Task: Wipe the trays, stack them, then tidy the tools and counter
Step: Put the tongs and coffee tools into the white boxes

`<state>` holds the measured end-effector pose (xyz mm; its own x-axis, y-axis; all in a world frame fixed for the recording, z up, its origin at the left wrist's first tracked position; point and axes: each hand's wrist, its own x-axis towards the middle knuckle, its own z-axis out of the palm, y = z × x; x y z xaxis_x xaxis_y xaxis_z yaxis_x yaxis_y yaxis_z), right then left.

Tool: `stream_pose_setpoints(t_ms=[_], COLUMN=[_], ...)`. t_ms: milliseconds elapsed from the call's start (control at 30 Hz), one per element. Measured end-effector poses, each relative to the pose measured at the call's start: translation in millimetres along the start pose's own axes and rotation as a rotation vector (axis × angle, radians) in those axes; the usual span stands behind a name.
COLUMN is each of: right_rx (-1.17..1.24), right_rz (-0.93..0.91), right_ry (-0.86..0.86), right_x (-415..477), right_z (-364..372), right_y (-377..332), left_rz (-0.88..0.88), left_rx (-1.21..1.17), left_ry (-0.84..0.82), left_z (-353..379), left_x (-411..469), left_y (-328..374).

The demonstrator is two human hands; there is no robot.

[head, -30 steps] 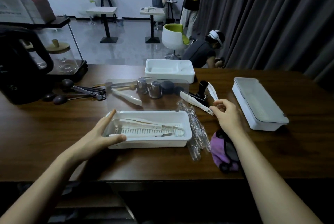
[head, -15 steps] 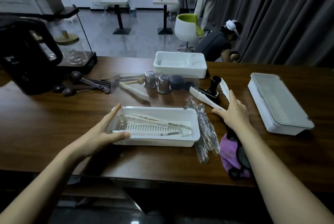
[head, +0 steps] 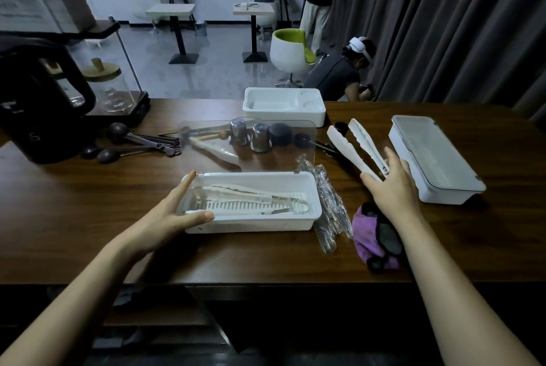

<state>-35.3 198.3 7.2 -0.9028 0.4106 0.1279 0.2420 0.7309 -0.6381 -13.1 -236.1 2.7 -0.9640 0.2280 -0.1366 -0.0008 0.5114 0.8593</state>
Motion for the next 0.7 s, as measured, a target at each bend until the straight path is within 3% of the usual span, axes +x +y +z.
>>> stream_pose_setpoints(t_ms=[367,700], right_rx=[0.062,0.101], right_rz=[-0.193,-0.364], right_ry=[-0.055,-0.245], right_x=[-63.4,-95.0], right_z=[-12.4,6.9], right_y=[-20.8,-73.0], left_rz=[0.021,0.044], left_rx=[-0.037,-0.060], left_ry=[0.005,0.007], left_z=[4.7,6.5], left_x=[-5.0,-8.0], left_y=[4.2,3.1])
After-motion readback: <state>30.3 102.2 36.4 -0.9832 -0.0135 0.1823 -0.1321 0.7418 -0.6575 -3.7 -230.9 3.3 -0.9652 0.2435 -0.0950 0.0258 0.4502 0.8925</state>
